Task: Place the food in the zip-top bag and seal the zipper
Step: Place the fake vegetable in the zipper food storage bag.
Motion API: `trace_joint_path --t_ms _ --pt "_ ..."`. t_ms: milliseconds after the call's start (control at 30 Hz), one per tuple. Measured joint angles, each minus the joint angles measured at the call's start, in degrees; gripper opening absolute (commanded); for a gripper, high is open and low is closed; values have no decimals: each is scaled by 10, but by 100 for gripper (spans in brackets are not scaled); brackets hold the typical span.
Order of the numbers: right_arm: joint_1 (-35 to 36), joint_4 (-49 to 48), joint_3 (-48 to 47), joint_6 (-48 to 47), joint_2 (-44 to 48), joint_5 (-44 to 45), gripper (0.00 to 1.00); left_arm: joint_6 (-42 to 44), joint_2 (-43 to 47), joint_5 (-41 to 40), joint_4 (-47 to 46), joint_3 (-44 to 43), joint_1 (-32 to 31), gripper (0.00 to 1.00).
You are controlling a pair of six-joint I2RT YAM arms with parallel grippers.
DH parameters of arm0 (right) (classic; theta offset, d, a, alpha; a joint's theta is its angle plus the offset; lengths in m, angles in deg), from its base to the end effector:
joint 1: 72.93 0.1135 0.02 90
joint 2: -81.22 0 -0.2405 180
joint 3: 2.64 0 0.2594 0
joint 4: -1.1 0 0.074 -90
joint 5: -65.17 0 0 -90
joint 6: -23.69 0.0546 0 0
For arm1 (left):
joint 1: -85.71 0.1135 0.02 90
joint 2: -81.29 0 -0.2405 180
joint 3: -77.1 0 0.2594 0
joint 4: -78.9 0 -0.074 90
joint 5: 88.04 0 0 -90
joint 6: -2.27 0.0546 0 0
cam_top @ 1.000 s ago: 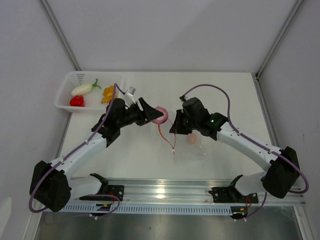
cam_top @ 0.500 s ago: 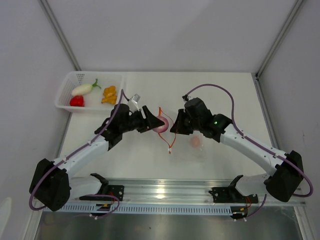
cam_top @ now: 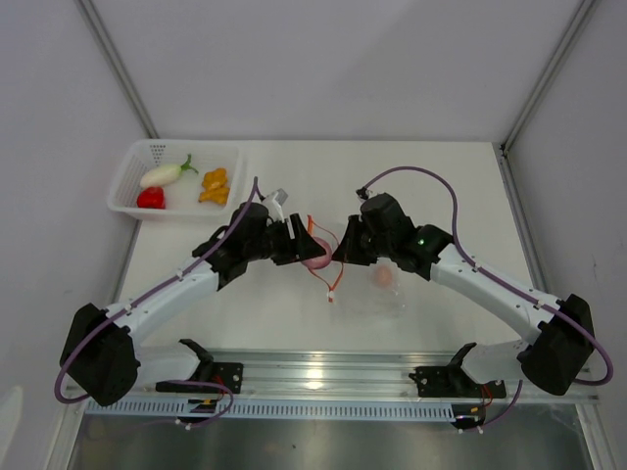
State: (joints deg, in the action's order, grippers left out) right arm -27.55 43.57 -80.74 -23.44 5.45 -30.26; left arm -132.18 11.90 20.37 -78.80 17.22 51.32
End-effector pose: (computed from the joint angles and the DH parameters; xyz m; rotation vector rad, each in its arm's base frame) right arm 0.2198 0.2301 0.2744 -0.1071 2.4364 0.8720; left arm 0.2362 -0.1826 0.2294 0.0050 2.3197 -1.1056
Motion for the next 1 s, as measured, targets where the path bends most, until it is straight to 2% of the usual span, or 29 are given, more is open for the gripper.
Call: trace_joint_path --t_ms 100,133,200,233,300,533,733,1000 --pt "0 -3 0 0 0 0 0 0 0 4 -3 0 -1 51" --pt "0 -3 0 1 0 0 0 0 0 4 -5 0 -2 59" --pt "0 -3 0 2 0 0 0 0 0 4 -7 0 -4 66" --pt "0 -3 0 2 0 0 0 2 0 4 -7 0 -5 74" --pt "0 -3 0 2 0 0 0 6 0 3 -7 0 -5 80" --pt "0 -3 0 2 1 0 0 15 1 7 -8 0 -6 90" --pt "0 -2 0 2 7 1 0 24 34 6 -15 10 -6 92" --pt "-1 4 0 -1 11 14 0 43 103 -87 10 -2 -4 91"
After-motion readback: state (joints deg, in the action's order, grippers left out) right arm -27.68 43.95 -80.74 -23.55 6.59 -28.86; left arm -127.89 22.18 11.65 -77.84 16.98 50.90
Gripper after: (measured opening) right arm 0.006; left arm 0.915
